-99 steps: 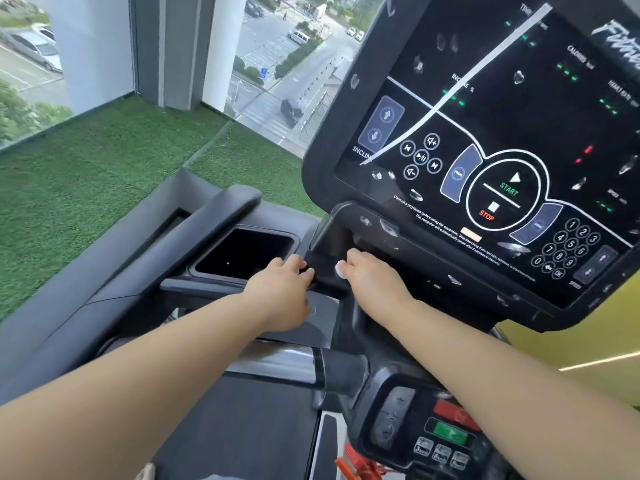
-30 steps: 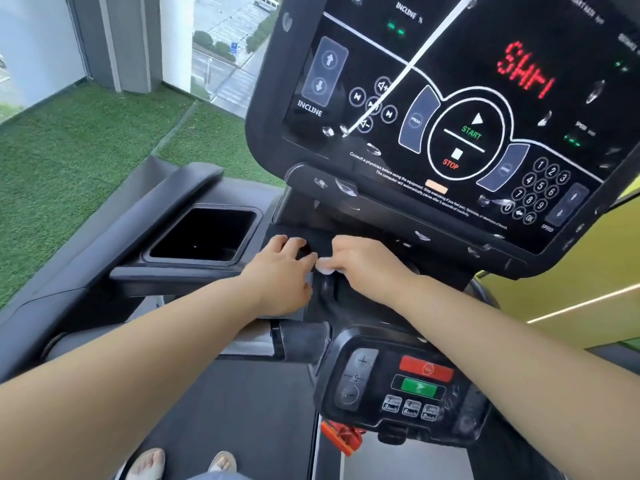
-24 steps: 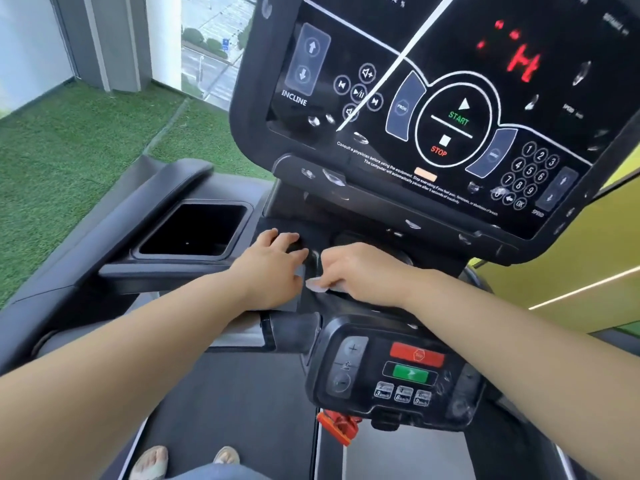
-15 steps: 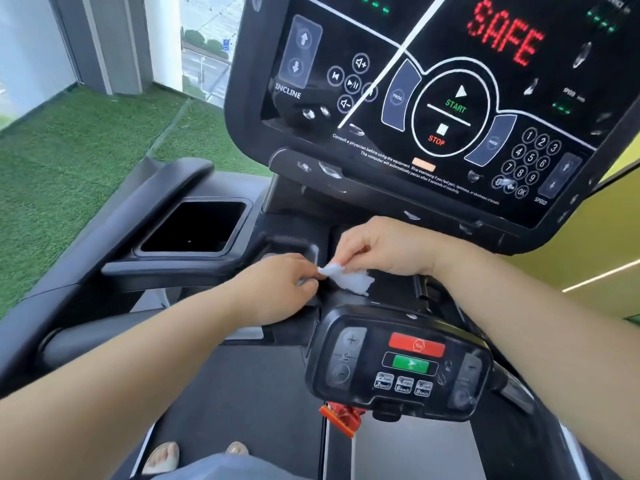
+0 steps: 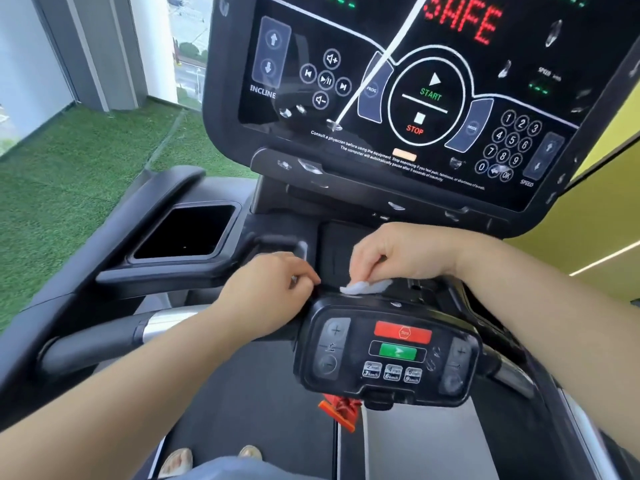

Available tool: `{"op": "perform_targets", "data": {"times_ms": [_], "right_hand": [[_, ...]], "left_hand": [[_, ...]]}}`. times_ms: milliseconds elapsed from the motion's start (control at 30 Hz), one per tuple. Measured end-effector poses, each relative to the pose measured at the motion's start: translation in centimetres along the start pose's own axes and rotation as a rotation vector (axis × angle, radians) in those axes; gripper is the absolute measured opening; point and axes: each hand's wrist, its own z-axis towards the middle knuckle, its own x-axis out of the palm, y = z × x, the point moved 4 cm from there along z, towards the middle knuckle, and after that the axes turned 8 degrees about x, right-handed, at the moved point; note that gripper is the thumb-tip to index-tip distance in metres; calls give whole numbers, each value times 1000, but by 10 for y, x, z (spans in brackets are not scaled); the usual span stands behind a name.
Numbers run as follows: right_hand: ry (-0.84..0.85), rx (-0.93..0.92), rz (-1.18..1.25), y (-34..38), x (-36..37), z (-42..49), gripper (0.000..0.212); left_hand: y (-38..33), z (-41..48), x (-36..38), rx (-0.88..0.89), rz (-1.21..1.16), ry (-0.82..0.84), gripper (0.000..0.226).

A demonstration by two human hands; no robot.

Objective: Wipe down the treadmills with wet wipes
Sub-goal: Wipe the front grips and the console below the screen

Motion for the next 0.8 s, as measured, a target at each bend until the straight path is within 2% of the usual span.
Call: {"op": "perform_targets", "data": {"times_ms": [67,200,433,500,600,733,800], "right_hand": [[-1,44,2,-9,-7,-6,25],[-145,12,109,-5,2,0,24],[-72,-67,44,-6,14,-10,28],[-45,-58,49,-13,9,-20,33],[5,-4,37,-28,-1,-32,28],[-189,-7,239,-31,-5,-23,23],[-207,-35,190,-22,6,-10,21]], "left_hand": [[-3,-1,0,9,-34,-9,29],[-11,-4,3,12,-67,-48,29],[-15,-5,7,-42,-70,-135,27],[-16,-5,7,-49,-72,-143,26],[-17,-4,6,-61,-61,-136,26],[-18,1,7,-89,-50,-133,28],[-19,-1,8,-95,-80,-145,31]]}}
